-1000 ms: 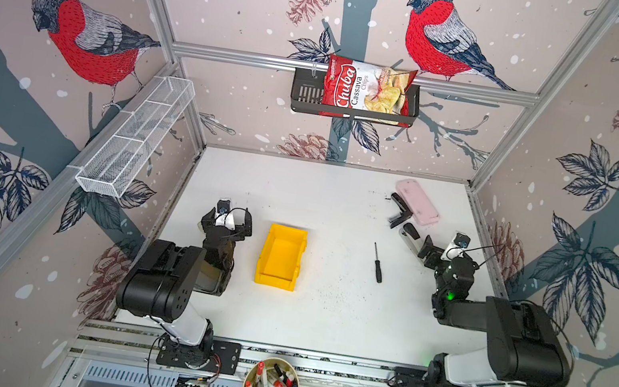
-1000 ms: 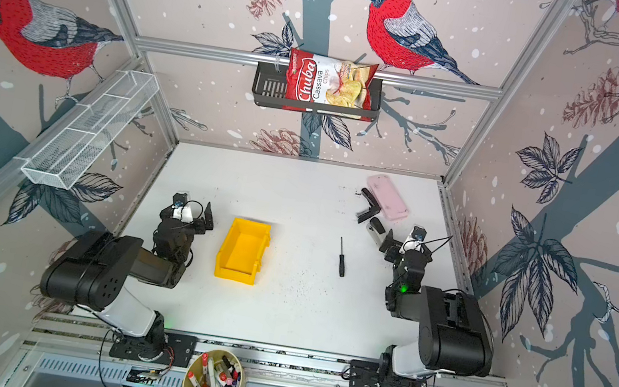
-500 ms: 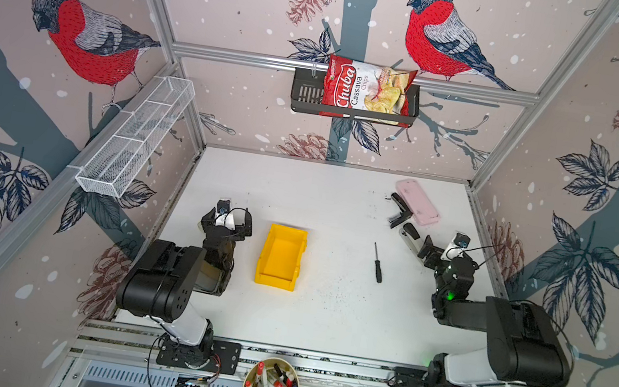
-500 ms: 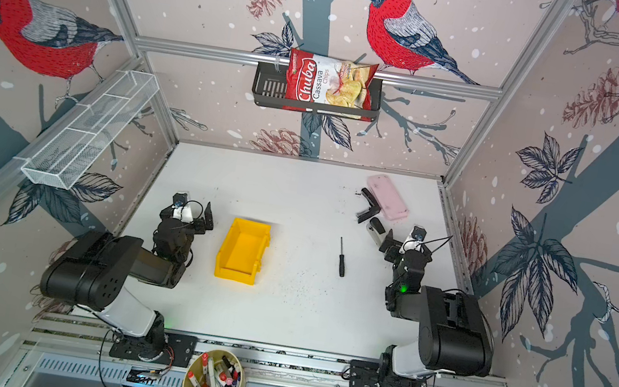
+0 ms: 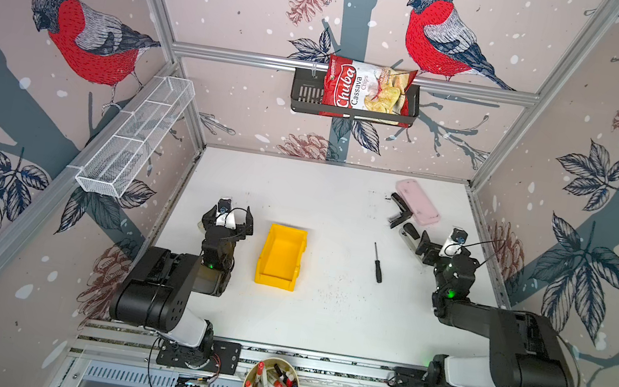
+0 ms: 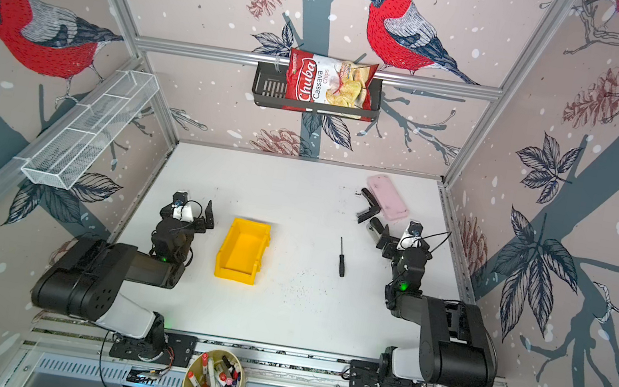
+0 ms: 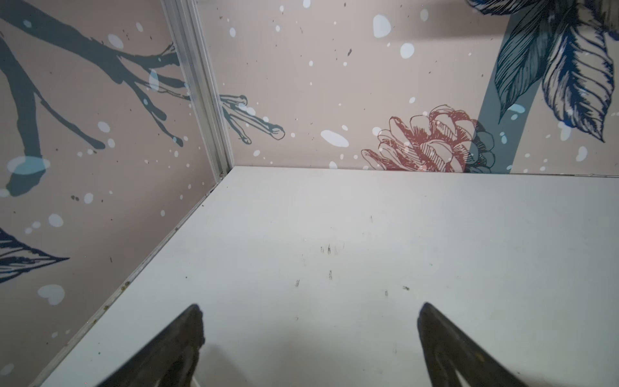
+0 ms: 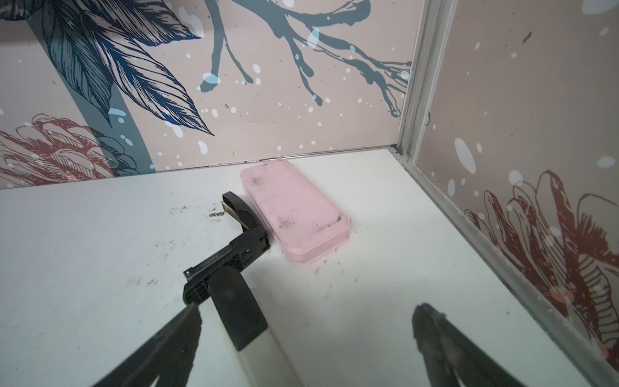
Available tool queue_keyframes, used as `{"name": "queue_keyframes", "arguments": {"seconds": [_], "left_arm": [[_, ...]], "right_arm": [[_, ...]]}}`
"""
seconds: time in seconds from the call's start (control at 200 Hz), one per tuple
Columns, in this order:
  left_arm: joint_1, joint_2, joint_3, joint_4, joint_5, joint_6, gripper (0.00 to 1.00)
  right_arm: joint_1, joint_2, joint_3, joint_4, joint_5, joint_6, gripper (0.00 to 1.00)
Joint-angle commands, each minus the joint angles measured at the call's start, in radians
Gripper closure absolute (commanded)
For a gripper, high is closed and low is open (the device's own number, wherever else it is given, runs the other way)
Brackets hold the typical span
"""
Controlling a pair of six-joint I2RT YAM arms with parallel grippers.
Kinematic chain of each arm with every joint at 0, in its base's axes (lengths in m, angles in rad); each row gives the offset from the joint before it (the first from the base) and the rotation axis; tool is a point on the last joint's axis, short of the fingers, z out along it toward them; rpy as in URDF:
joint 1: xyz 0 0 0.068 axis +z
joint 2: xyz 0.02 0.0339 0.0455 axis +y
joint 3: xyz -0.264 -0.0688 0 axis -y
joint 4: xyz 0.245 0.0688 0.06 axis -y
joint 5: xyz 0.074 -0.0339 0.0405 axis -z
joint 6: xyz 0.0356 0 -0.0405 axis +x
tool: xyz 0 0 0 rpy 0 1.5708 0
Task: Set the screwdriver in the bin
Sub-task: 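Reach the right gripper to the screwdriver while the left arm moves over the bin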
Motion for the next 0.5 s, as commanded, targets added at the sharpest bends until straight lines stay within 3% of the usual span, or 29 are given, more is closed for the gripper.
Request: {"name": "queue_keyframes", "arguments": {"seconds": [0.0,0.155,0.315,0.495], "left_arm": [[-0.015,-0.064,0.005,-0.060,0.012,0.035,0.02],[-0.066,-0.167,0.062,-0.246,0.024,0.079,0.02],[-0.104,-0.260,0.121,-0.418,0.196,0.092,0.02],[-0.213,-0.348,0.186,-0.573,0.231,0.141,0.02]], "right_arm": [[0.037,-0.044,0.021,-0.093,0.017,-0.046,0.00],[0.104,-0.126,0.092,-0.274,0.069,-0.025,0.00],[0.161,-0.133,0.235,-0.578,0.084,0.026,0.00],[0.267,-0.211,0.237,-0.638,0.103,0.020,0.00]]}}
